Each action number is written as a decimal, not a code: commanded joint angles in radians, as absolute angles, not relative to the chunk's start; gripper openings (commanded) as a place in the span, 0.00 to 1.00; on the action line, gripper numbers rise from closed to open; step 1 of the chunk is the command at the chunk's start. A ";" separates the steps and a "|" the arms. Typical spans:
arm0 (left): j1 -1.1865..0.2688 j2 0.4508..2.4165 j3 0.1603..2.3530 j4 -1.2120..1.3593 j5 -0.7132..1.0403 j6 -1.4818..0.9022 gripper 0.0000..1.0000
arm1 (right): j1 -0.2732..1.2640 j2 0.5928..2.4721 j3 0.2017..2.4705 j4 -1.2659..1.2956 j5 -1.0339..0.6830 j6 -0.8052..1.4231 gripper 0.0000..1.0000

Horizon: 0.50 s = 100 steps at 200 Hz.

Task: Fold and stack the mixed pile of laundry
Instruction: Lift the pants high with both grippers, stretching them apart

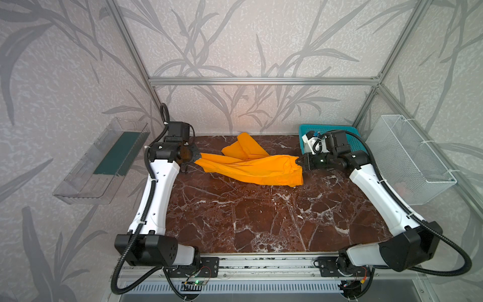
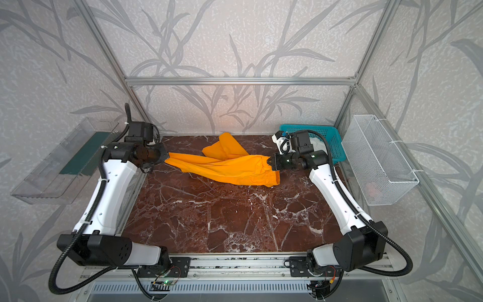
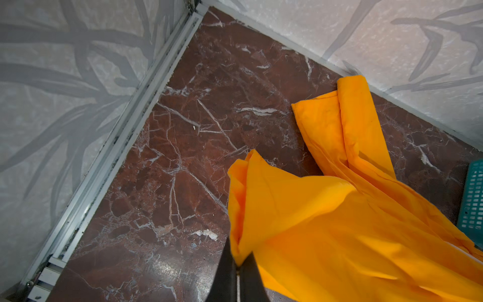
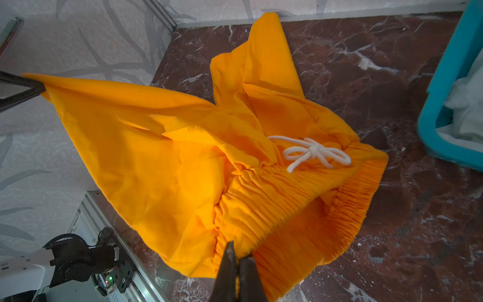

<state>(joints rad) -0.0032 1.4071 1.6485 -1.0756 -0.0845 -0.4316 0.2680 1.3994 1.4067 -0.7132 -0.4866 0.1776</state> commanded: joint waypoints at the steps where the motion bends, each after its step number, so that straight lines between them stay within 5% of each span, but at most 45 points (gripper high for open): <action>1: 0.006 1.380 1.686 -1.193 -0.119 -0.389 0.00 | 0.241 1.367 1.430 -0.750 -0.505 0.168 0.00; 100: 0.020 1.217 1.846 -1.265 -0.085 -0.373 0.00 | 0.226 1.171 1.465 -0.807 -0.735 0.126 0.00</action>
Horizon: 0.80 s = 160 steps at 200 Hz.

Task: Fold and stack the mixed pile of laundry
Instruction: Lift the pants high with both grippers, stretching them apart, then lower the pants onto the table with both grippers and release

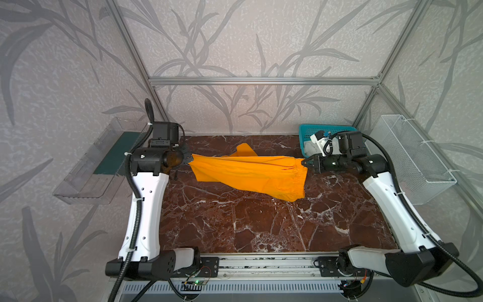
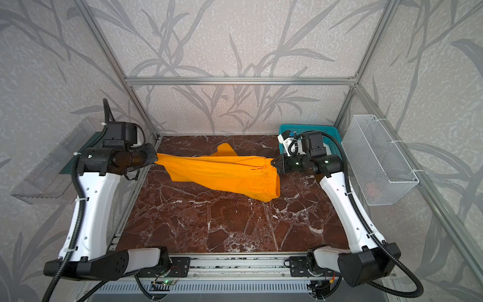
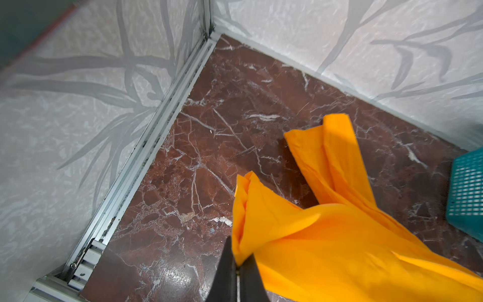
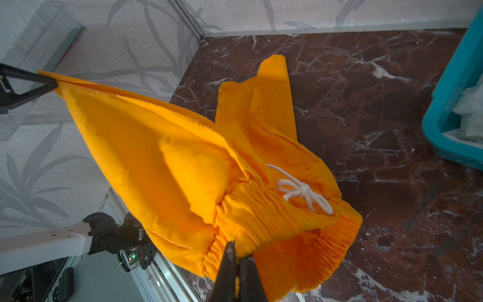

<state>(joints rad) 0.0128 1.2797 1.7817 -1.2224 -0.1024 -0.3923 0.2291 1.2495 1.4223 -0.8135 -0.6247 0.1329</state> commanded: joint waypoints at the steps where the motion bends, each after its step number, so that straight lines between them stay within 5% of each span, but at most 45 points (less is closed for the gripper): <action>1: 0.020 1.217 1.847 -1.264 -0.084 -0.373 0.00 | 0.226 1.171 1.465 -0.806 -0.737 0.127 0.00; 60: 0.031 1.451 1.964 -1.021 0.017 -0.367 0.00 | 0.226 1.367 1.570 -0.576 -0.684 0.196 0.00; 105: 0.071 1.921 2.785 -1.176 0.074 -0.380 0.00 | 0.225 1.624 2.046 -0.637 -0.669 0.163 0.00; 134: 0.146 1.827 2.646 -0.964 0.166 -0.460 0.00 | 0.225 1.645 2.211 -0.674 -0.678 0.094 0.00; 160: 0.160 1.768 2.623 -0.985 0.185 -0.430 0.00 | 0.225 1.563 2.121 -0.661 -0.707 0.009 0.00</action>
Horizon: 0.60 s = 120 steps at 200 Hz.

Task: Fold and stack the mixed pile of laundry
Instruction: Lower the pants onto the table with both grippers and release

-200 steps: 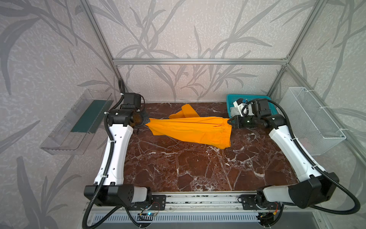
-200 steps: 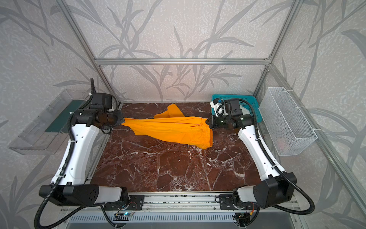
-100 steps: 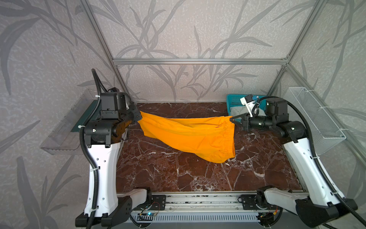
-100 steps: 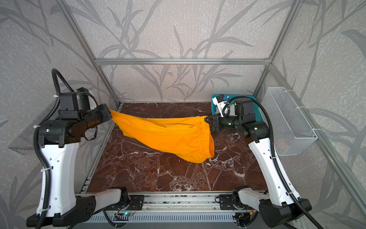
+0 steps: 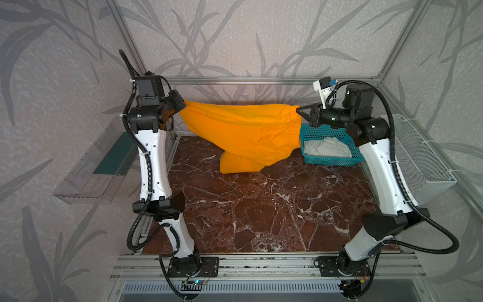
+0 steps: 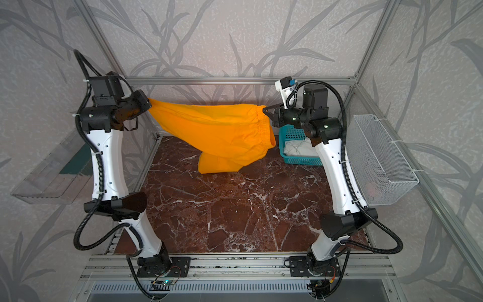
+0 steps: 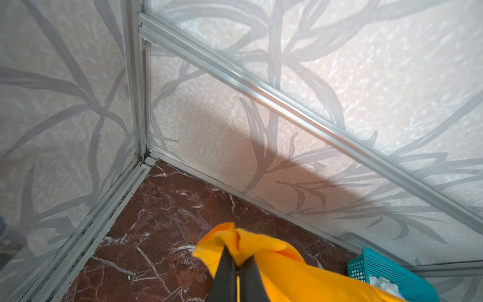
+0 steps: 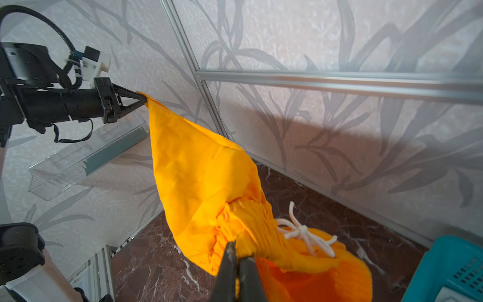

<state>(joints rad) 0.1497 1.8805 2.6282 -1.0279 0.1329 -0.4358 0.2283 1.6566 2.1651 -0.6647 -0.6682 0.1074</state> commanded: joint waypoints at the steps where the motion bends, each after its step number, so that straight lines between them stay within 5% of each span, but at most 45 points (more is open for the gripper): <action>1: 0.160 1.765 2.618 -0.986 0.187 -0.427 0.00 | 0.225 1.559 2.113 -0.659 -0.708 0.007 0.00; 21: 0.159 1.656 2.424 -0.986 0.297 -0.382 0.00 | 0.227 1.436 1.865 -0.557 -0.713 -0.008 0.00; 76: 0.159 1.170 1.344 -0.787 0.323 -0.388 0.00 | 0.298 1.219 1.108 -0.375 -0.623 0.116 0.00; 120: 0.159 1.114 0.969 -0.795 0.314 -0.474 0.00 | 0.414 1.216 0.785 -0.352 -0.506 0.313 0.00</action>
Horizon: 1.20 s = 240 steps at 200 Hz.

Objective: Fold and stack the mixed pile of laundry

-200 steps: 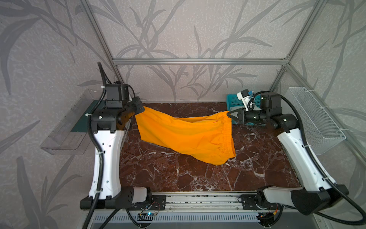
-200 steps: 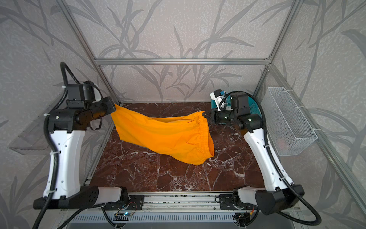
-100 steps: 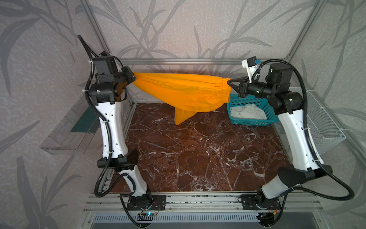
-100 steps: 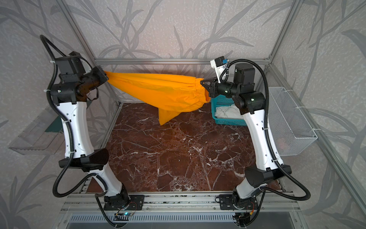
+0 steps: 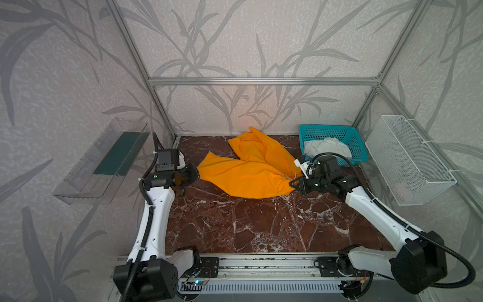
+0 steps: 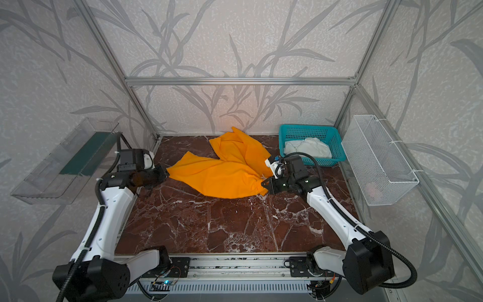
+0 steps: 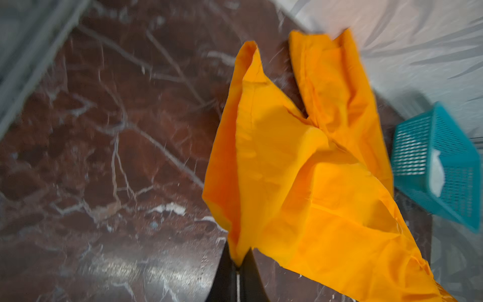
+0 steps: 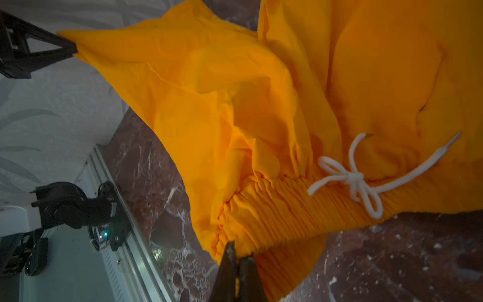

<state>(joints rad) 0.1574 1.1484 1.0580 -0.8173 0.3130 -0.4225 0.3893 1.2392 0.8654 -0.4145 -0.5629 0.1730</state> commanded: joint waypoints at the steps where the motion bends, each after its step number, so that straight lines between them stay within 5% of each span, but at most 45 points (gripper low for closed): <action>1: 0.159 1.115 0.966 -0.794 0.313 -0.476 0.00 | 0.414 1.217 0.780 -0.351 -0.504 0.317 0.00; 29: 0.158 1.144 0.925 -0.788 0.263 -0.492 0.00 | 0.414 1.238 0.734 -0.380 -0.476 0.358 0.05; 57: 0.160 1.178 0.956 -0.817 0.155 -0.468 0.00 | 0.413 1.256 0.771 -0.448 -0.477 0.316 0.46; 70: 0.160 1.187 0.977 -0.827 0.108 -0.454 0.00 | 0.397 1.261 0.799 -0.483 -0.418 0.308 0.55; 112: 0.172 1.237 1.034 -0.821 -0.018 -0.392 0.00 | 0.216 1.343 0.814 -0.354 -0.328 0.361 0.57; 154: 0.184 1.374 1.137 -0.799 -0.086 -0.335 0.00 | 0.196 1.566 0.945 -0.322 -0.314 0.362 0.54; 171: 0.184 1.433 1.201 -0.822 -0.115 -0.328 0.10 | 0.196 1.637 0.961 -0.261 -0.341 0.391 0.51; 209: 0.135 1.462 1.307 -0.901 0.001 -0.274 0.61 | 0.198 1.701 0.991 -0.198 -0.395 0.440 0.45; 240: -0.100 1.370 1.261 -0.874 0.038 -0.212 0.75 | 0.204 1.694 0.974 -0.213 -0.384 0.449 0.48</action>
